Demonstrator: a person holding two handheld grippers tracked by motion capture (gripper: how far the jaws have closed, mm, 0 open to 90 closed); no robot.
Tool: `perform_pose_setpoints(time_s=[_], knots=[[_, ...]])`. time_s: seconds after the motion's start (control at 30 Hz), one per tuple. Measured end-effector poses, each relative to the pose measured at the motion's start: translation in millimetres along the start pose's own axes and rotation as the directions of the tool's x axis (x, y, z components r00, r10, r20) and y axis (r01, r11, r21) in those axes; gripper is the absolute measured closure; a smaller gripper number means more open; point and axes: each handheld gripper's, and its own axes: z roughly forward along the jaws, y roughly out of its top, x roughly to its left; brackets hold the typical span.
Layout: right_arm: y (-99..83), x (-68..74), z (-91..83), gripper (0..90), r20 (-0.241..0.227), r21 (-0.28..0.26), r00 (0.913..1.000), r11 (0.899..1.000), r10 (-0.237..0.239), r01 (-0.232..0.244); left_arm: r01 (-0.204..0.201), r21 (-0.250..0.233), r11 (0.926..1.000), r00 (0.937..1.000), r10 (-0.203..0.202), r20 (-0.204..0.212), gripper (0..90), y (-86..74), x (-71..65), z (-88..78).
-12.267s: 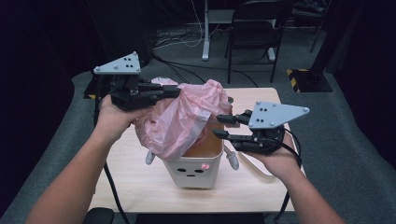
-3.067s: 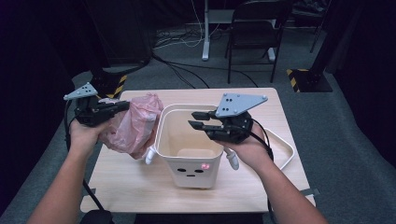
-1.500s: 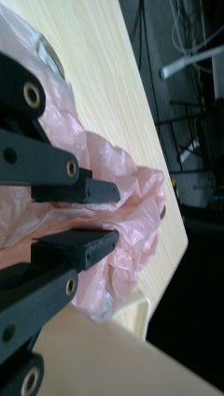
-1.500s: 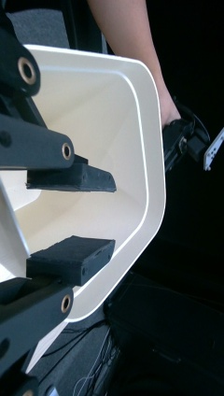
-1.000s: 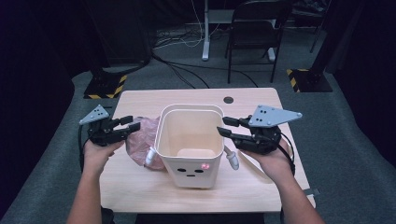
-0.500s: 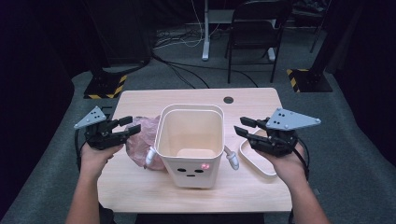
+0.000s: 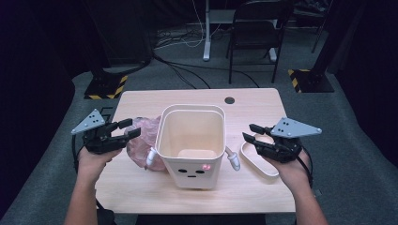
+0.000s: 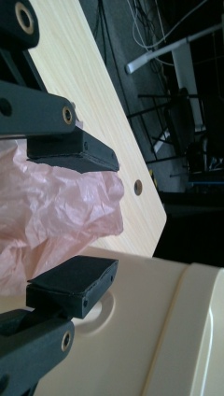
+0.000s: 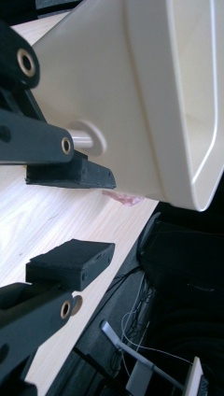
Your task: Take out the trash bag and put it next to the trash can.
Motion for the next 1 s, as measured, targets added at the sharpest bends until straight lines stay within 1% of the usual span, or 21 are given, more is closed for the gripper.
perform_pose_setpoints(time_s=[0.23,0.43,0.5,0.63,0.9,1.0], knots=[[-15.0,-5.8,-0.2,61.4,0.008,0.012,0.9998,1.000,0.017,-0.017,-0.042,0.004,0.9991,0.9986,0.042,0.031,46.5,7.9,-11.9,-3.9],[-29.6,-8.3,3.4,62.7,0.026,0.034,0.9994,0.999,0.021,-0.022,-0.060,0.006,0.9982,0.9971,0.060,0.046,46.6,12.6,-20.4,-3.4],[-34.6,-8.8,5.0,63.3,0.034,0.040,0.9992,0.999,0.021,-0.022,-0.062,0.005,0.9981,0.9971,0.061,0.046,46.6,13.0,-21.3,-3.4],[-42.3,-10.6,7.1,64.7,0.034,0.039,0.9991,0.999,0.025,-0.026,-0.059,0.007,0.9982,0.9973,0.059,0.044,46.6,13.0,-22.0,-2.7],[-55.9,-11.7,10.2,66.3,0.038,0.057,0.9990,0.998,0.026,-0.028,-0.059,-0.004,0.9982,0.9971,0.059,0.047,46.8,13.3,-24.1,-3.0],[-61.1,-12.2,10.9,66.4,0.040,0.062,0.9985,0.997,0.037,-0.039,-0.063,-0.004,0.9980,0.9971,0.063,0.043,46.9,13.2,-24.5,-3.1]])
